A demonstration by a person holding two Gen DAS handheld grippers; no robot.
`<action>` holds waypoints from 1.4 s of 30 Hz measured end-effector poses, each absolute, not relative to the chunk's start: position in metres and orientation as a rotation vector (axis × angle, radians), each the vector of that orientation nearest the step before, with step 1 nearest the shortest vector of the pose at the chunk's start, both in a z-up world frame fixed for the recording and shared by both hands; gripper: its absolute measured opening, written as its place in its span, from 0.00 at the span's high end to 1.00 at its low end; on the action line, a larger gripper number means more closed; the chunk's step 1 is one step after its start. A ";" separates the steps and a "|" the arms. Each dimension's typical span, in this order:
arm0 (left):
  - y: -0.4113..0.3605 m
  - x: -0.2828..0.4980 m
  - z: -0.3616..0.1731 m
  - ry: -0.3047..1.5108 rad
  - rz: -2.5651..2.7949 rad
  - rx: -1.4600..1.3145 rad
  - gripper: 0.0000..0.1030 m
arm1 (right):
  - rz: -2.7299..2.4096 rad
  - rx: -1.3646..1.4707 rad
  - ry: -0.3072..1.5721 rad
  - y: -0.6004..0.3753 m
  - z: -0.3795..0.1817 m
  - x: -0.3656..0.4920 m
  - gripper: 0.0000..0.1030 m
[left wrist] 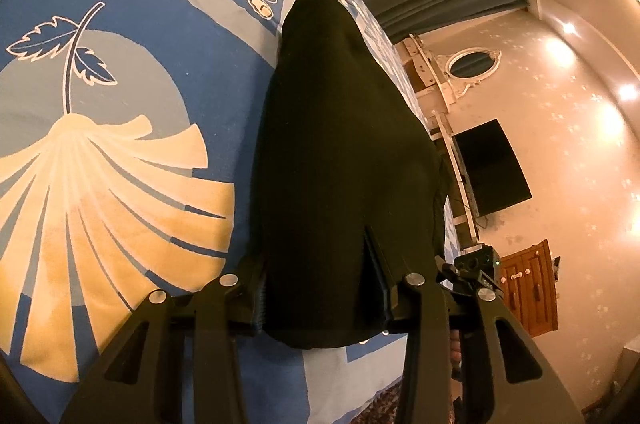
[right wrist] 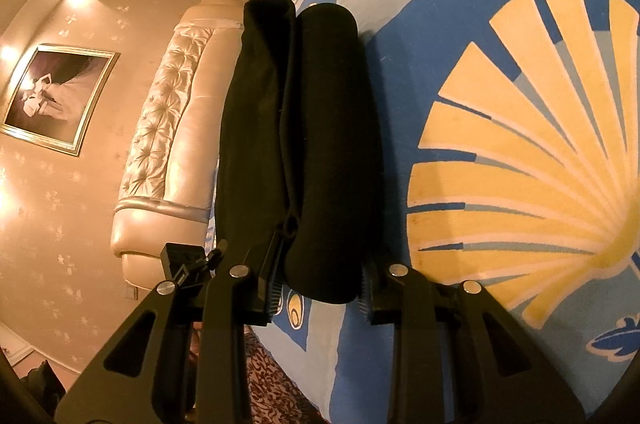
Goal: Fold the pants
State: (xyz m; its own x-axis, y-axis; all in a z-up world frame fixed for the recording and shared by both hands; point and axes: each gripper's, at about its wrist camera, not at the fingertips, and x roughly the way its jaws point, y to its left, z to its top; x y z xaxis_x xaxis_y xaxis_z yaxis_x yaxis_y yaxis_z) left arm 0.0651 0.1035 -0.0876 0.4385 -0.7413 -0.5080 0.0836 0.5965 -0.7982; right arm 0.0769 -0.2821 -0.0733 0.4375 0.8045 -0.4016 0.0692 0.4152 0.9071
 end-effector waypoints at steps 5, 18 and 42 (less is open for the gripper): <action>0.105 0.066 -0.088 0.994 -0.603 -0.816 0.54 | 0.582 1.084 1.017 -0.289 -0.076 0.073 0.69; 0.099 0.066 -0.081 0.981 -0.647 -0.829 0.30 | 0.549 1.103 1.025 -0.303 -0.075 0.060 0.63; 0.087 0.069 -0.078 0.982 -0.608 -0.702 0.30 | 0.398 0.876 1.076 -0.271 -0.047 0.060 0.43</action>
State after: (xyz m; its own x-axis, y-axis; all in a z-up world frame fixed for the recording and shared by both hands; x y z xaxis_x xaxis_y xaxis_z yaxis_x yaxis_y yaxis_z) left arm 0.0688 0.0867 -0.0780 0.4283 -0.7347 -0.5262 0.1436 0.6302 -0.7630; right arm 0.0605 -0.2711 -0.0465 0.4481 0.6685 -0.5935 0.1213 0.6123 0.7813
